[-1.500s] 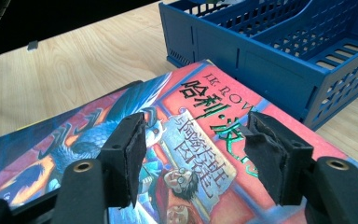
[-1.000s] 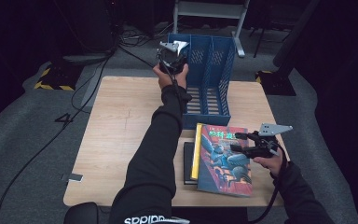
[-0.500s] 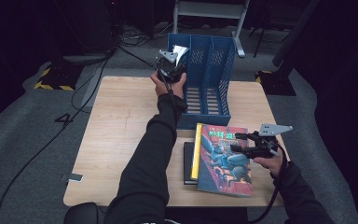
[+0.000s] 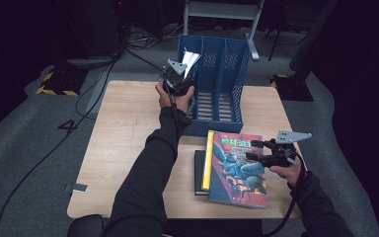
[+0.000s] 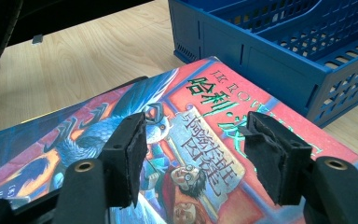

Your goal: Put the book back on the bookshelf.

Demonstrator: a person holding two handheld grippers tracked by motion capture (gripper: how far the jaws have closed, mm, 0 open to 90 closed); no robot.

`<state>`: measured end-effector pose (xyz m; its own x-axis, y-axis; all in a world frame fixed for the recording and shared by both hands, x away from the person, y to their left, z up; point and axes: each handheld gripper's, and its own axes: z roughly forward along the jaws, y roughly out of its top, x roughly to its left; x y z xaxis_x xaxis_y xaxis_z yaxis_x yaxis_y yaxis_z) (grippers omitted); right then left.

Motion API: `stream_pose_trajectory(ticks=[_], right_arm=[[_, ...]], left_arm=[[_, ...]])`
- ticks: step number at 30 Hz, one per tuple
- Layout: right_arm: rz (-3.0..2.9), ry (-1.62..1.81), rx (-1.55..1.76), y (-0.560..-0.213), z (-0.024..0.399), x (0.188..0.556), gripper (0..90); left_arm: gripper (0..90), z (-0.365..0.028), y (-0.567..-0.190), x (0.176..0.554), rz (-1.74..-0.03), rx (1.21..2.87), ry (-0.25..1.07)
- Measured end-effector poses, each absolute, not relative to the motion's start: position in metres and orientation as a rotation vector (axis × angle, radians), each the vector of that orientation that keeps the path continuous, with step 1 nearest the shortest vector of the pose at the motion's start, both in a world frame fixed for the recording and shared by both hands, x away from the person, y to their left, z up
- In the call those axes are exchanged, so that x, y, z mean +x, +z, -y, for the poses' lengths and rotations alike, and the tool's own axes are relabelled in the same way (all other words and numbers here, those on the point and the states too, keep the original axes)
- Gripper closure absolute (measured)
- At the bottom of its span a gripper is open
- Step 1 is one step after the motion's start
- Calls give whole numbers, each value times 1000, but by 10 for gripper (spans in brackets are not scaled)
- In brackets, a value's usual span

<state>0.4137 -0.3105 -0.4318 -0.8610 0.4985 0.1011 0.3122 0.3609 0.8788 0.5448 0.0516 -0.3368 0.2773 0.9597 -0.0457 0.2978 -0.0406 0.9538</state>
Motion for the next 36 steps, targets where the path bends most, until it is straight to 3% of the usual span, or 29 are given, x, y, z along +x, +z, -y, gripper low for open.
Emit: stream_pose_trajectory(ticks=[18,24,36], right_arm=[[-2464,1498,741,-434,310,415,402],[-2485,1488,743,-436,308,415,403],[-2489,1485,745,-436,309,416,408]], left_arm=[[436,-59,-321,556,-1264,1766,705],[584,-51,-317,557,-1269,1848,793],[609,-47,-315,571,-1286,1787,775]])
